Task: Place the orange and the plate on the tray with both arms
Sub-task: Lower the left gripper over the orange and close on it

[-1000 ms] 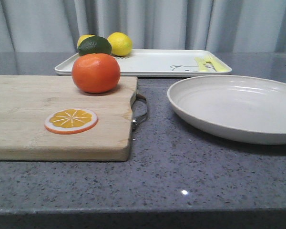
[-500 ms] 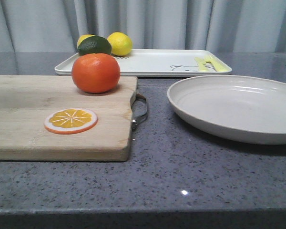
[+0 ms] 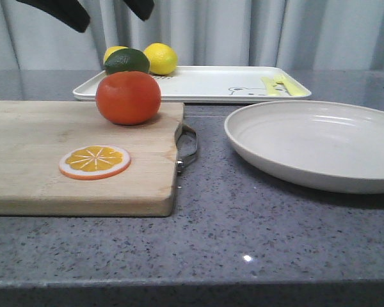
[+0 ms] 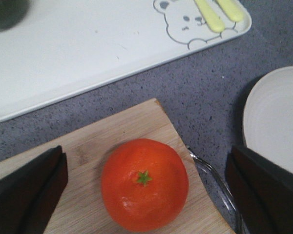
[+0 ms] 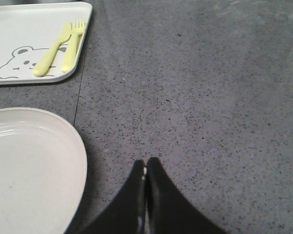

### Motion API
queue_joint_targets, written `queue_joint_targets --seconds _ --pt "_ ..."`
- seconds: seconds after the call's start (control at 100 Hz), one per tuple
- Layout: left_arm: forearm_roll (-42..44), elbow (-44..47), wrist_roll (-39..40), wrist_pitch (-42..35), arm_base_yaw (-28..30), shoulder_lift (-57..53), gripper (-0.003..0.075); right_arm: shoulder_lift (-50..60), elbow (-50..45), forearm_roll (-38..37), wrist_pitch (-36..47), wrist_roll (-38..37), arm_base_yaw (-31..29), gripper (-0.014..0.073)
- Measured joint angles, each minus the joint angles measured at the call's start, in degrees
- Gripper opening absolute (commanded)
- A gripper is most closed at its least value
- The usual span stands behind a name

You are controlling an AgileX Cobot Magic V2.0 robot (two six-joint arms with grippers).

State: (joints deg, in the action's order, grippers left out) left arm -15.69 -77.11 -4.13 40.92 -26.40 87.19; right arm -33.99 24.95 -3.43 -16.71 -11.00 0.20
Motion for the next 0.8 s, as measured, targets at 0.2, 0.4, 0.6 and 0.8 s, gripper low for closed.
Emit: queue_joint_targets --seconds 0.2,0.4,0.6,0.8 --pt "-0.1 -4.6 0.4 5.7 0.0 6.2 0.0629 0.0 0.0 0.0 0.0 0.0 0.0 -0.0067" --pt "-0.2 -5.0 0.4 6.9 0.0 9.1 0.0629 0.0 0.0 0.0 0.0 0.0 0.0 -0.0067" --pt "-0.2 -5.0 0.5 7.7 0.0 11.0 0.0628 0.0 0.0 0.0 0.0 0.0 0.0 -0.0067" --pt "-0.2 -5.0 0.5 7.8 0.0 11.7 0.0593 0.0 0.0 0.0 0.0 0.0 0.0 -0.0067"
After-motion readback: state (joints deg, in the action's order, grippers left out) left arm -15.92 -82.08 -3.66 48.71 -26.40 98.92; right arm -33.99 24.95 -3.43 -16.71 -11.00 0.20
